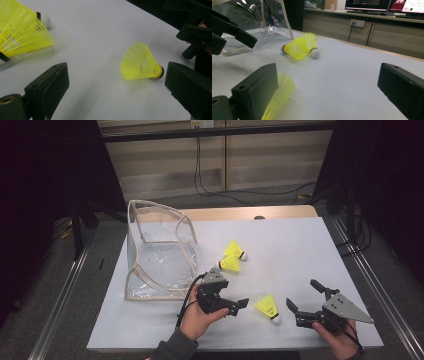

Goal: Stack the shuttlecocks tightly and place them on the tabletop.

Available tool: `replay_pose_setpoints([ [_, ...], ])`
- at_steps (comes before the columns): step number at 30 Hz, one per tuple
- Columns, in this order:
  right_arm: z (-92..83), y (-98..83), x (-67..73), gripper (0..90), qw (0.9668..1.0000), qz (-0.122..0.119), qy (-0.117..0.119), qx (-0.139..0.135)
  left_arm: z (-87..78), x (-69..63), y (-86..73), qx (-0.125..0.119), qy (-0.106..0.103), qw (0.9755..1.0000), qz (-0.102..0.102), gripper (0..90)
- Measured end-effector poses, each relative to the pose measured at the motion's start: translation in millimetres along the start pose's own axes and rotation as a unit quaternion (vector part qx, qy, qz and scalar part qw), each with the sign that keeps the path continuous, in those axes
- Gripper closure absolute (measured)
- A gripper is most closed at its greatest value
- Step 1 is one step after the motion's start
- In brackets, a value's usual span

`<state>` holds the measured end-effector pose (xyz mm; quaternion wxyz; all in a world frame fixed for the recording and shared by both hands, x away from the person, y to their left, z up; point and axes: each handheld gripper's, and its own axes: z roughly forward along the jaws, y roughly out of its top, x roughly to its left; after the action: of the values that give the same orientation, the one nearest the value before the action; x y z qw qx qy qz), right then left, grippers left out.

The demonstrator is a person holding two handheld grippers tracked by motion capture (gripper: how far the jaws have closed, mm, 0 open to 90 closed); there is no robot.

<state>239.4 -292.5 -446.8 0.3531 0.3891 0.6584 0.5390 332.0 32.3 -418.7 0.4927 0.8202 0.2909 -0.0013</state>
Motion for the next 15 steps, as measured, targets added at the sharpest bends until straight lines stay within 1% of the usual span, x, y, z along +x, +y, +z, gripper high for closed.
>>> replay_pose_setpoints([
  [2,0.0,0.0,0.1,2.3,1.0,-0.001,0.0,0.0,-1.3,-0.4,-1.9,0.001,-0.003,1.0,0.002,5.3],
  [9,-0.2,0.1,0.2,2.3,1.0,0.001,0.0,0.0,-8.5,0.4,-8.1,0.006,-0.015,0.9997,0.018,4.8],
  [12,-0.1,-0.2,0.0,2.3,1.0,0.001,0.0,0.001,-10.3,0.5,-9.9,0.008,-0.02,0.9996,0.02,4.6],
  [13,-0.1,-0.2,-0.1,2.3,1.0,0.001,0.0,0.001,-11.4,0.7,-10.9,0.01,-0.022,0.9994,0.025,4.6],
  [15,0.0,0.1,0.1,2.3,1.0,-0.001,0.0,0.0,-14.9,1.7,-12.9,0.009,-0.025,0.9993,0.025,4.6],
])
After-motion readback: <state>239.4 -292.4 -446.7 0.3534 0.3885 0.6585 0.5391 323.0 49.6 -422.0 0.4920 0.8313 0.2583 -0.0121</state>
